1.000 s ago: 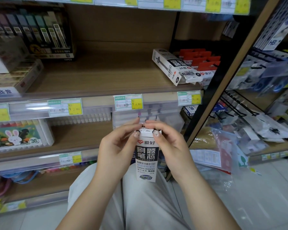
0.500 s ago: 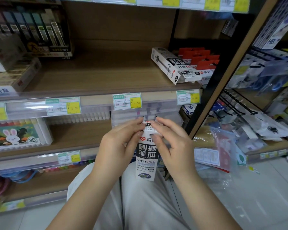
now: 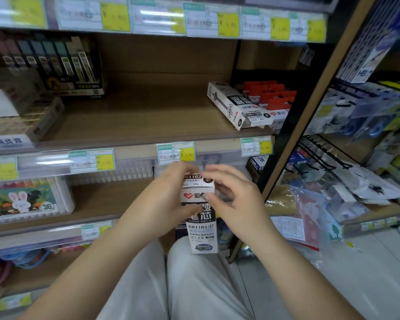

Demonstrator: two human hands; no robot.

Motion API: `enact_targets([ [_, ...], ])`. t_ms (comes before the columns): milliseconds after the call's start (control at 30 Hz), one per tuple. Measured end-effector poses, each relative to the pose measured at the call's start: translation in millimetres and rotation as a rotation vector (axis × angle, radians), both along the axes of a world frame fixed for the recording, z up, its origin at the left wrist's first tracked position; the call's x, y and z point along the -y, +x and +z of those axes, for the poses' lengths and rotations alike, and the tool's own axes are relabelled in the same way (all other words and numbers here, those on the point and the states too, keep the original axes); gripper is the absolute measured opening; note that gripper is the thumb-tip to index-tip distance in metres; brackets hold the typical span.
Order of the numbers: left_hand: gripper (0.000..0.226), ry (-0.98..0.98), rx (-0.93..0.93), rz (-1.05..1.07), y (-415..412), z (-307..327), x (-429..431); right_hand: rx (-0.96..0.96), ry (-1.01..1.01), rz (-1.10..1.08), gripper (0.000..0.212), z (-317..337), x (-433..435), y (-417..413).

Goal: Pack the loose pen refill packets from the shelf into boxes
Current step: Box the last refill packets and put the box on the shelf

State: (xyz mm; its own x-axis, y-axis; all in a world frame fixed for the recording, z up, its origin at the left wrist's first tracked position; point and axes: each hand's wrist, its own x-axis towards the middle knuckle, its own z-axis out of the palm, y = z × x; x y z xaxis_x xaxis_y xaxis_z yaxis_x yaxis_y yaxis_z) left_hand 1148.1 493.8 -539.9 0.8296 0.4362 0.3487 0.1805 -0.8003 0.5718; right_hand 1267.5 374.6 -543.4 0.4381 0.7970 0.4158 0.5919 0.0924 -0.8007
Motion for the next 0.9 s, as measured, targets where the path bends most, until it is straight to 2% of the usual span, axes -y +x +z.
enact_targets([
  [100, 0.068, 0.157, 0.075, 0.013, -12, 38, 3, -0.023, 0.151, 0.034, 0.033, 39, 4, 4],
  [167, 0.061, 0.312, 0.17, 0.054, -26, 68, 4, 0.061, 0.257, -0.13, 0.025, 62, 2, 22],
  [233, 0.054, 0.419, 0.249, 0.133, -40, 94, 1, 0.17, 0.271, -0.37, 0.02, 77, -7, 49],
  [300, 0.049, 0.479, 0.287, 0.203, -52, 107, 0, 0.218, 0.116, -0.51, 0.03, 80, -23, 77],
  [367, 0.048, 0.509, 0.318, 0.258, -58, 108, -1, 0.287, -0.082, -0.539, 0.05, 75, -40, 100],
  [467, 0.048, 0.54, 0.359, 0.344, -57, 91, -18, 0.41, -0.279, -0.554, 0.073, 68, -64, 118],
  [567, 0.053, 0.539, 0.185, 0.459, -49, 64, -45, 0.435, -0.484, -0.599, 0.083, 63, -83, 129],
  [633, 0.053, 0.516, -0.008, 0.503, -47, 47, -60, 0.435, -0.574, -0.64, 0.077, 59, -92, 136],
  [767, 0.066, 0.506, -0.143, 0.511, -45, 39, -72, 0.425, -0.516, -0.679, 0.057, 59, -98, 142],
  [833, 0.078, 0.529, -0.144, 0.511, -42, 40, -71, 0.467, -0.45, -0.683, 0.055, 63, -92, 137],
  [900, 0.078, 0.538, -0.087, 0.488, -35, 41, -64, 0.517, -0.38, -0.663, 0.054, 69, -80, 126],
])
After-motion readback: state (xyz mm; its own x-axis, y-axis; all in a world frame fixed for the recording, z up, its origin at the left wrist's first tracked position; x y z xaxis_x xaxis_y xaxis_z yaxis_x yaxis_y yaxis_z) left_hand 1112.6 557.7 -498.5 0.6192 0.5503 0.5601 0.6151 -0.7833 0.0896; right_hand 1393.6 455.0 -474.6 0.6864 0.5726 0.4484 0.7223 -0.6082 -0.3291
